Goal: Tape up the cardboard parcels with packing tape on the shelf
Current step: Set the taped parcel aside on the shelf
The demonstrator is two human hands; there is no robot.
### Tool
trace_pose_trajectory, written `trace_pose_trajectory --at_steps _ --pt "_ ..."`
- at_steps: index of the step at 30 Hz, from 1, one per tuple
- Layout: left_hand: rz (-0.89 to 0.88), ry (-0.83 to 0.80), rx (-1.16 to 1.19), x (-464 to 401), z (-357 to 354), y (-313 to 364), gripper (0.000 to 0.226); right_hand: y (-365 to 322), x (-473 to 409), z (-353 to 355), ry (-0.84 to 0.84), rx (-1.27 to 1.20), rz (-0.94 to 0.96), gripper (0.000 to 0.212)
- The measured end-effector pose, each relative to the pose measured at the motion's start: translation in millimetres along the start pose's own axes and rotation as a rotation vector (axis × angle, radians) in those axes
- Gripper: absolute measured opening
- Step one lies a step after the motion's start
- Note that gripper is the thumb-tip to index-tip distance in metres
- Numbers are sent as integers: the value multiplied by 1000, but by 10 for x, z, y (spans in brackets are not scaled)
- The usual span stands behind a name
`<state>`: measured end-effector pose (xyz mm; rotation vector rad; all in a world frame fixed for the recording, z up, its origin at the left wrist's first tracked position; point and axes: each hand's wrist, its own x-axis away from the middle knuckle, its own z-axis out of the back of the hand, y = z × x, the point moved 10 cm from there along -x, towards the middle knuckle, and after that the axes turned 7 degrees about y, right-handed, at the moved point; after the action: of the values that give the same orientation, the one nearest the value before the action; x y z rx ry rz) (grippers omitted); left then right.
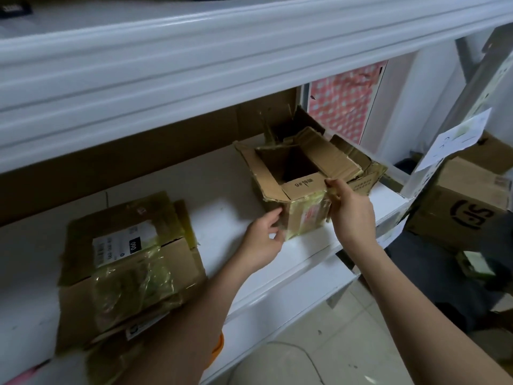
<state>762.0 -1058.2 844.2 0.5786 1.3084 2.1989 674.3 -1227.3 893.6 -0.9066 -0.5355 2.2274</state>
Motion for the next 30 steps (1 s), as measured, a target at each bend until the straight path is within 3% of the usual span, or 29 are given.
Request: trace_pose_trajectory --at_steps 3,6,8,11,14,16,19,21,25,30 --pt "-53 42 -143 40 244 -40 51 -89 32 59 -16 203 38 54" --pt "-141 175 -339 129 765 -125 42 -220 136 246 64 187 30 66" --pt "-150 276 -429 261 1214 -223 42 -480 266 396 175 60 114 58" --pt "-51 415 -553 524 1927 -521 44 -1155 623 380 251 -149 398 33" --pt "77 545 -634 796 2505 -849 43 -1751 1064 -136 42 -216 564 27" --pt "220 594 -671 984 2787 -1087 42 -1860 1275 -673 -186 -147 459 29" --pt "296 571 -534 1191 2982 -1397 38 -1811 1495 -1309 -419 -33 225 46" --pt "288 526 -396 1287 3039 -1547 42 -1861 1607 -1505 -468 3 162 45" --pt "240 487 -219 1437 3212 -1753 36 -2049 1655 -1388 -299 -102 32 23" --pt "220 503 71 1718 3487 -1879 29 -2623 1723 -1047 -107 -371 43 12"
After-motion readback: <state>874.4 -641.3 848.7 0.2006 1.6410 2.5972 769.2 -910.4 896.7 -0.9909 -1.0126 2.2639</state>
